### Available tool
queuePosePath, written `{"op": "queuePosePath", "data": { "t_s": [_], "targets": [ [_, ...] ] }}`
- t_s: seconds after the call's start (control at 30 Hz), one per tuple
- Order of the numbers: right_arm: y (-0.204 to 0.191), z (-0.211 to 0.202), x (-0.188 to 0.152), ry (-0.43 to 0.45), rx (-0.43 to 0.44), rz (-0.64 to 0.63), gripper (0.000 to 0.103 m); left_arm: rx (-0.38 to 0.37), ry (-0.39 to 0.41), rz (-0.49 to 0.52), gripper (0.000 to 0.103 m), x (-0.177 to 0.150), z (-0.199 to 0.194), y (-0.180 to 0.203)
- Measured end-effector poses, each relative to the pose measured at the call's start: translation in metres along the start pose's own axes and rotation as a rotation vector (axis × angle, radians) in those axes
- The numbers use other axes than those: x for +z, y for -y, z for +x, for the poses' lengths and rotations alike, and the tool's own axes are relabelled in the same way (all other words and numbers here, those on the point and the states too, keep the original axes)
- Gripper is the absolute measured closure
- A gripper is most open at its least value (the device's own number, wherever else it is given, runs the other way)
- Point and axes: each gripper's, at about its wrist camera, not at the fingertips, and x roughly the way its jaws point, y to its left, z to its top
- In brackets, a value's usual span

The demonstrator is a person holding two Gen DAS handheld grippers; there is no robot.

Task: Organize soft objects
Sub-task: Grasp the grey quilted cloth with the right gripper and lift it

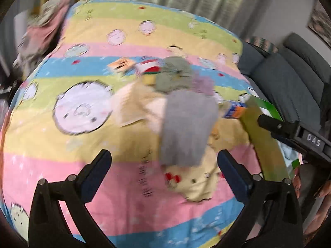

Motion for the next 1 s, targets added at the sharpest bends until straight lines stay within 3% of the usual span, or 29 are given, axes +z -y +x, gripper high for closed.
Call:
{"op": "queuePosePath", "data": {
  "t_s": [0.2, 0.47, 0.5, 0.57, 0.67, 0.8, 1.0],
  "targets": [
    [-0.039, 0.047, -0.014, -0.101, 0.044, -0.058, 0.010, 0.024, -0.024, -0.111, 0.001, -0.017, 0.001, -0.039],
    [-0.072, 0.103, -0.022, -0.176, 0.051, -0.034, 0.012, 0.031, -0.035, -0.143, 0.001, -0.026, -0.003, -0.051],
    [-0.074, 0.108, -0.023, -0.180, 0.051, -0.029, 0.018, 0.030, -0.034, -0.143, 0.001, -0.026, -0.004, -0.050],
    [-0.074, 0.117, -0.027, -0.189, 0.039, -0.020, 0.059, 0.025, -0.029, -0.148, 0.001, -0.026, -0.005, -0.053],
    [-0.071, 0.118, -0.031, -0.180, 0.028, -0.029, 0.087, 0.016, -0.025, -0.159, 0.001, -0.027, -0.007, -0.056],
    [-0.069, 0.092, -0.035, -0.145, 0.125, -0.084, 0.089, -0.005, -0.015, -0.189, 0.001, -0.026, -0.008, -0.061],
    [-0.077, 0.011, -0.041, -0.097, 0.246, -0.213, 0.089, -0.048, -0.005, -0.226, 0.001, -0.025, -0.014, -0.062]
  ]
}}
